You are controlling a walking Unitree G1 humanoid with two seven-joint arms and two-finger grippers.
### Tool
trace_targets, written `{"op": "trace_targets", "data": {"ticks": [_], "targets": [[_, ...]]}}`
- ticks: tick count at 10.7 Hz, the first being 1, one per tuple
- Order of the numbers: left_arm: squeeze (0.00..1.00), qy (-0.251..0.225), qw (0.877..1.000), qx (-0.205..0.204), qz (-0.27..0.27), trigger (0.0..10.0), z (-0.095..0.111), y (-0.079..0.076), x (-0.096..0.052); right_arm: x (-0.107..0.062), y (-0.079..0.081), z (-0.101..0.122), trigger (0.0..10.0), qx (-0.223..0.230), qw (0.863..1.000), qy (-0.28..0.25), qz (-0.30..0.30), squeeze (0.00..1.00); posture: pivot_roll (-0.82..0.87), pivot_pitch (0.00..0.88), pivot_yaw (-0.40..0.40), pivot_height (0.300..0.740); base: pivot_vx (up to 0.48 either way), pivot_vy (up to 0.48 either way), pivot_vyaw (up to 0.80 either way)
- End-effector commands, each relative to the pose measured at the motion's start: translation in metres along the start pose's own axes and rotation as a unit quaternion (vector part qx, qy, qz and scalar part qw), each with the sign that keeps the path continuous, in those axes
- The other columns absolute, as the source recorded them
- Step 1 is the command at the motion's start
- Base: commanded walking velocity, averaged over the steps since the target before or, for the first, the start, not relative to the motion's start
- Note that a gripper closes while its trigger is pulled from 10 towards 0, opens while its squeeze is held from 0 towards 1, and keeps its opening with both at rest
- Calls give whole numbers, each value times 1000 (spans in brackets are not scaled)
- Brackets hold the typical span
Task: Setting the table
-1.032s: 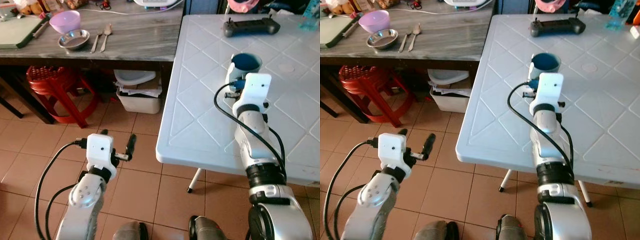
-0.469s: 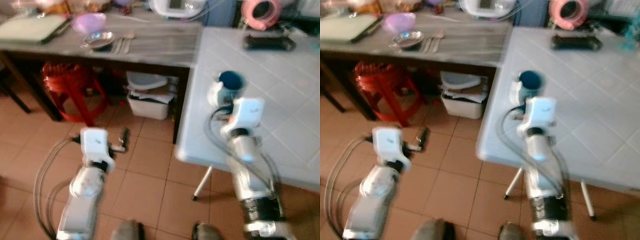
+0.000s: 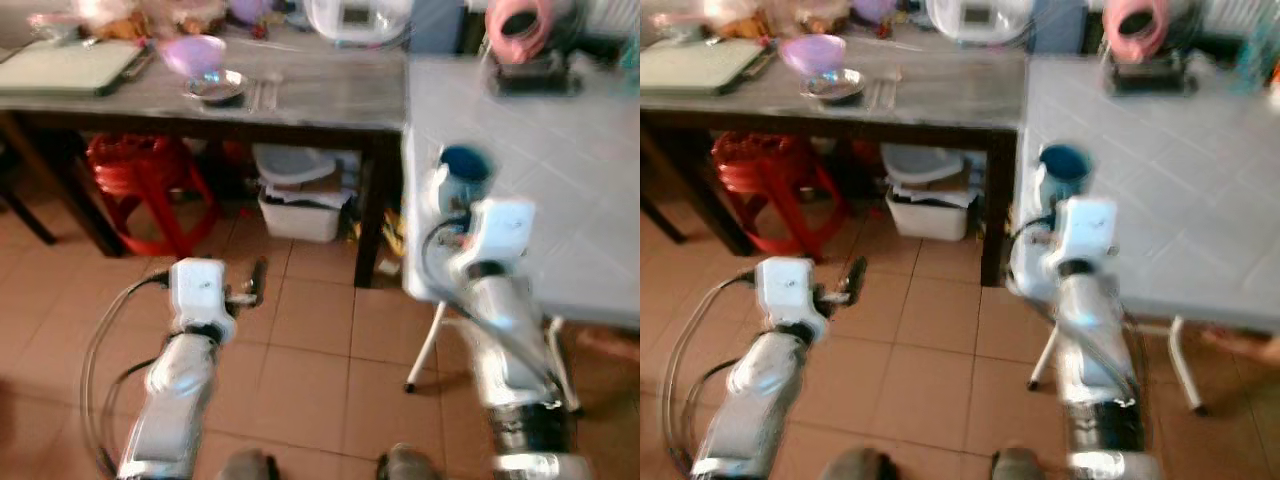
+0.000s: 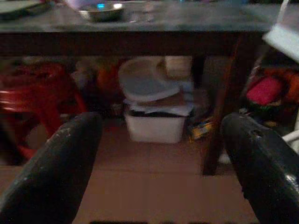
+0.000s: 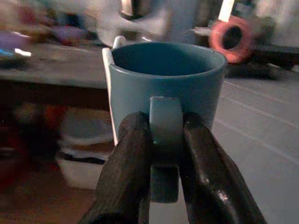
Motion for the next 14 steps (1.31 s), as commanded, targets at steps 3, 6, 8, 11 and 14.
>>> {"op": "trace_targets", "data": {"ticks": [3,6,8,11,14], "targets": [[0,-25,1000,1,0,10000,12,-3,10,4,-7,14,10000,-10,1000,-20,-6,0,-15,24,50,740,449,0,0],[0,-32,999,5,7,10000,15,2,12,3,-3,13,10000,-45,999,-19,6,0,-14,22,45,740,452,0,0],[0,-35,999,0,8,10000,17,2,13,6,2,13,10000,-69,997,-20,13,0,-11,23,42,740,458,0,0],[0,-38,999,3,7,10000,18,0,15,7,9,11,10000,-51,998,-9,38,0,-17,22,43,740,448,0,0],[0,-53,998,16,-1,10000,22,-5,15,3,11,15,10000,-24,998,-30,53,0,-22,26,48,740,404,187,0]]}}
Point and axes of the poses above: a point about 5 cm out from each wrist's last joint towards the gripper, its own x axis pointing out of the wrist towards the gripper, its own z axis along the axis of the wrist's last joint, y = z × x, the point moved 2 cm from there along x, pointing out of the wrist towards the gripper, and after that the axes turned 2 degrees about x, right-handed, at the moved point
